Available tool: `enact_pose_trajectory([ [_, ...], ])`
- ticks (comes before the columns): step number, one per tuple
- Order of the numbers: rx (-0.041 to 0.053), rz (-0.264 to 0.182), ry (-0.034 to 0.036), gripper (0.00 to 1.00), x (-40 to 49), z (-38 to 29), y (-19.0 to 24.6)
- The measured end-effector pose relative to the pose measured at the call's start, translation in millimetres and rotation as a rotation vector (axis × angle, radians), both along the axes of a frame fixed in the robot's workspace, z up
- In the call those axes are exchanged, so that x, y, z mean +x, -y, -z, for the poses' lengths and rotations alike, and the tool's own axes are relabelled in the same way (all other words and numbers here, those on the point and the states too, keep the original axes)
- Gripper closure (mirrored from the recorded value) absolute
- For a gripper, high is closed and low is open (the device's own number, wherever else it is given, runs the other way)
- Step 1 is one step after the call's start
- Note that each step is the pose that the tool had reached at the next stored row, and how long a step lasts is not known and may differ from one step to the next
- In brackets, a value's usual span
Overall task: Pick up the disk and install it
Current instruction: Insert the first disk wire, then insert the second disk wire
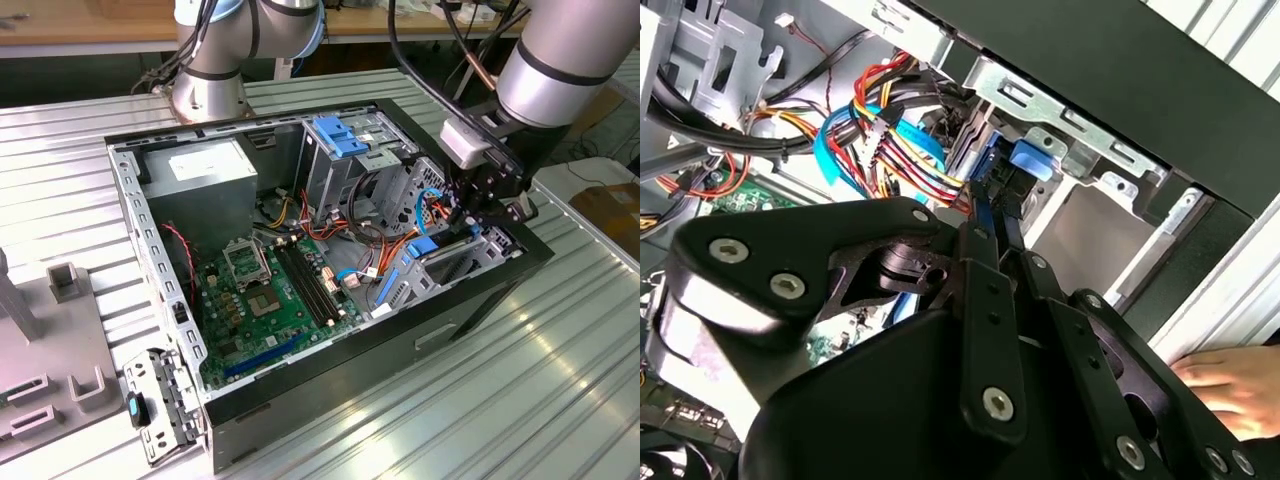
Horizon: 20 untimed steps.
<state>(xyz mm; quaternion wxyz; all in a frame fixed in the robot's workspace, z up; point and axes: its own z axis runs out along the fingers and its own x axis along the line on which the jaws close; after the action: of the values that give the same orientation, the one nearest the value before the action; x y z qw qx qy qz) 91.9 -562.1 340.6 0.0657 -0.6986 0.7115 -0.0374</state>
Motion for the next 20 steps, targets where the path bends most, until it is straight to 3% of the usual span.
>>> enact_pose_trajectory([
  [4, 0.0010, 0.000, 0.0003, 0.84, 0.1, 4.4, -0.1],
  [5, 0.0014, 0.000, 0.0002, 0.76, 0.1, 1.5, 0.0],
  [6, 0.0002, 0.000, 0.0001, 0.76, 0.0, -9.6, 0.0],
  [9, 0.0000, 0.000, 0.0001, 0.78, 0.0, -9.7, 0.0],
  [11, -0.0001, 0.000, 0.0001, 0.89, 0.0, -9.8, 0.0],
  [20, 0.0000, 0.000, 0.0001, 0.89, 0.0, -10.1, 0.0],
])
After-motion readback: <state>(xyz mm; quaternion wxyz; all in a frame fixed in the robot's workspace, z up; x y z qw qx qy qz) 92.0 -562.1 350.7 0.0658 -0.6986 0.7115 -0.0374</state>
